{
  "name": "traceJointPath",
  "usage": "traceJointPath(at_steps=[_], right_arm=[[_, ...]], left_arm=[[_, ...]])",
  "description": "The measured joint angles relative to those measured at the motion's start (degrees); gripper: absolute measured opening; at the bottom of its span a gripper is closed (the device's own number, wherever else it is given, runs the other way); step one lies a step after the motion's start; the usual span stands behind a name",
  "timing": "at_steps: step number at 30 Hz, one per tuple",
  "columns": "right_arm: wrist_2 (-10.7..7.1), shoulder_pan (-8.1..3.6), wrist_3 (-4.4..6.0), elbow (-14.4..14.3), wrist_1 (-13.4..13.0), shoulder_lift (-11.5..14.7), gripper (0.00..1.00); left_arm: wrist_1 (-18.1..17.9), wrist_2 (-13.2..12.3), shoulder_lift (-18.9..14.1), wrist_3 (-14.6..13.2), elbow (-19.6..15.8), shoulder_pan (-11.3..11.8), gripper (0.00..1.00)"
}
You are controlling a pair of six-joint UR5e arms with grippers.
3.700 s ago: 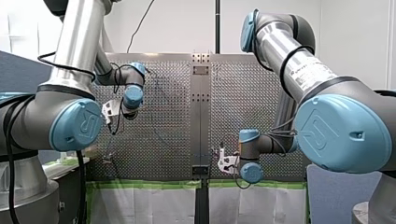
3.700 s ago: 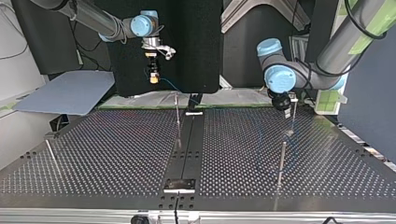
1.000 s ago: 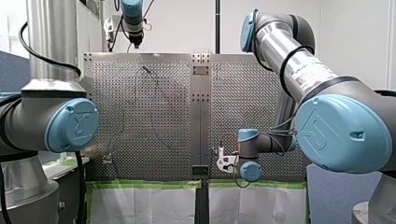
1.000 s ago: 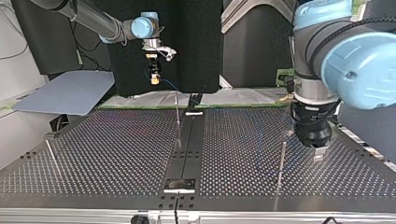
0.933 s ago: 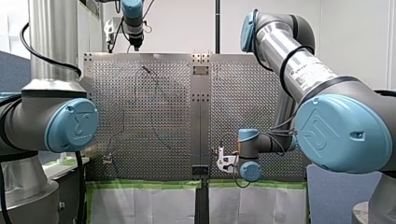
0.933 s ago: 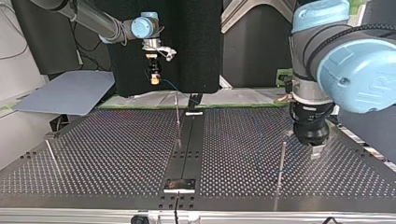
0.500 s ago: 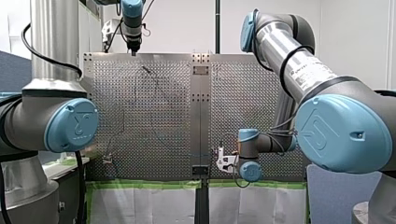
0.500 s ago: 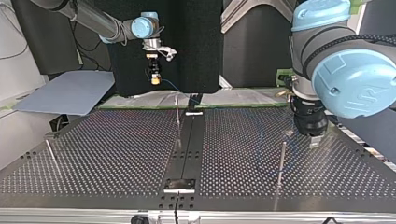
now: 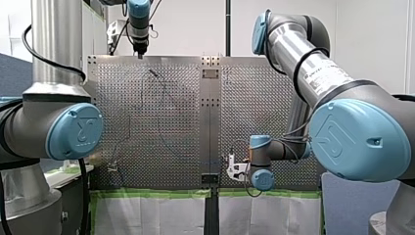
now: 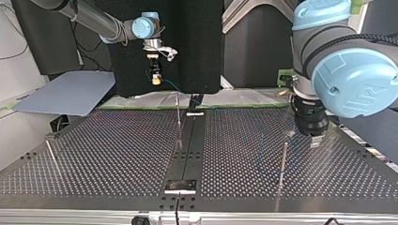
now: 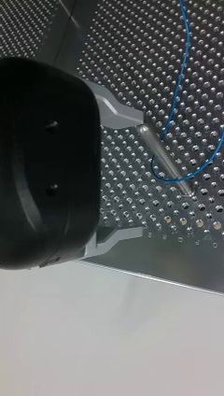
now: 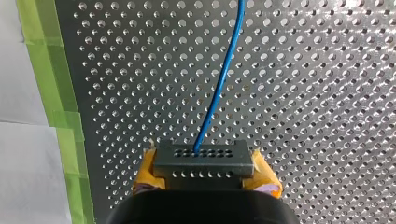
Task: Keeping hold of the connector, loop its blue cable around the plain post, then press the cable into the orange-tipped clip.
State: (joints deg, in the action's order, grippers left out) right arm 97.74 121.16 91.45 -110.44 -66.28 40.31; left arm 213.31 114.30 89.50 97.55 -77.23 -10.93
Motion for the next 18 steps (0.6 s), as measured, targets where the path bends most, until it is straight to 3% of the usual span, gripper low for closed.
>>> traceJointPath(at_steps=[13, 18], right_arm=[[0.0, 0.0, 0.32, 0.02, 0.0, 0.0, 0.0], [0.01, 0.0, 0.54, 0.02, -0.18, 0.0, 0.0]], left_arm=[[-3.41, -4.07, 0.37, -5.63, 0.01, -3.65, 1.0], [-5.36, -3.42, 2.29, -8.29, 0.43, -6.06, 1.0]])
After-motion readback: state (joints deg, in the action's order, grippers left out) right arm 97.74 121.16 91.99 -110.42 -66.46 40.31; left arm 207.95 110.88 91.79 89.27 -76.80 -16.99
